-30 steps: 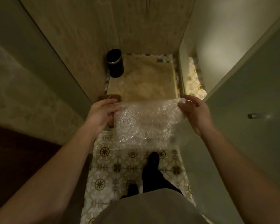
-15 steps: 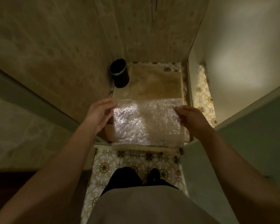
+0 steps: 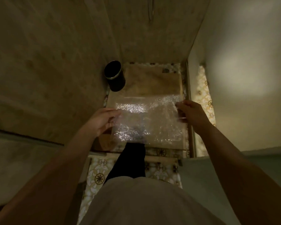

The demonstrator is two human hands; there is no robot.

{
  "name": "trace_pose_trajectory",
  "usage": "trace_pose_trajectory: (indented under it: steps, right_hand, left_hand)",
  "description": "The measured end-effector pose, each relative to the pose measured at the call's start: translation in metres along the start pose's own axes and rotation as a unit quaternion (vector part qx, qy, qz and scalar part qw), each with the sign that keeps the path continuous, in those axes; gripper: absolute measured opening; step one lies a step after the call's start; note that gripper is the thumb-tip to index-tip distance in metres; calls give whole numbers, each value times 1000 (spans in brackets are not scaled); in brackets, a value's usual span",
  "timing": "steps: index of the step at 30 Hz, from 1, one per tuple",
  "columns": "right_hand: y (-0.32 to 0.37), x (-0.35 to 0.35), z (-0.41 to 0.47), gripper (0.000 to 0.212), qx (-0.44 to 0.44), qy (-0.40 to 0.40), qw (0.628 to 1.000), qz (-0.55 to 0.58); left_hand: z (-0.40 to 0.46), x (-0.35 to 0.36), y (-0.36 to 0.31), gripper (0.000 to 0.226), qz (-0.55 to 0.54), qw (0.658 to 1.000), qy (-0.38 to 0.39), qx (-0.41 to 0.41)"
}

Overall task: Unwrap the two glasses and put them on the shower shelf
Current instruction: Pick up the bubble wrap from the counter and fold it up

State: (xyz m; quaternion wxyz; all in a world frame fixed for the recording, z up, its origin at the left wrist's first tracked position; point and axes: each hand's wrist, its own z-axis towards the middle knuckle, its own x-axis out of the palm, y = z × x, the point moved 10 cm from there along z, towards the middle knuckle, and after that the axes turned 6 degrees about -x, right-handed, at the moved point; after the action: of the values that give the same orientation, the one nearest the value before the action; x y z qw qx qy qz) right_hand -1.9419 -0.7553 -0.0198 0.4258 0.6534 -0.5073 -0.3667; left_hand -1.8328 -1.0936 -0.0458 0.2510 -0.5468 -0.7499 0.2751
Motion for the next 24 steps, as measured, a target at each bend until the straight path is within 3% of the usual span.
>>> trace_pose_trajectory:
  steps: [5, 9, 13, 24]
  right_hand:
    - [21, -10, 73, 25, 36, 11, 999, 17]
    - [49, -9, 138, 13, 52, 7, 999, 3]
    - [98, 6, 210, 18, 48, 15, 999, -1]
    - [183, 61, 353, 20, 46, 85, 995, -20]
  left_hand:
    - [75, 13, -69, 22, -41, 999, 5, 34]
    - [134, 22, -126, 22, -34, 998, 30, 40]
    - [180, 14, -176, 29, -32, 997, 75, 11]
    - [242, -51, -298, 17, -49, 998, -6, 32]
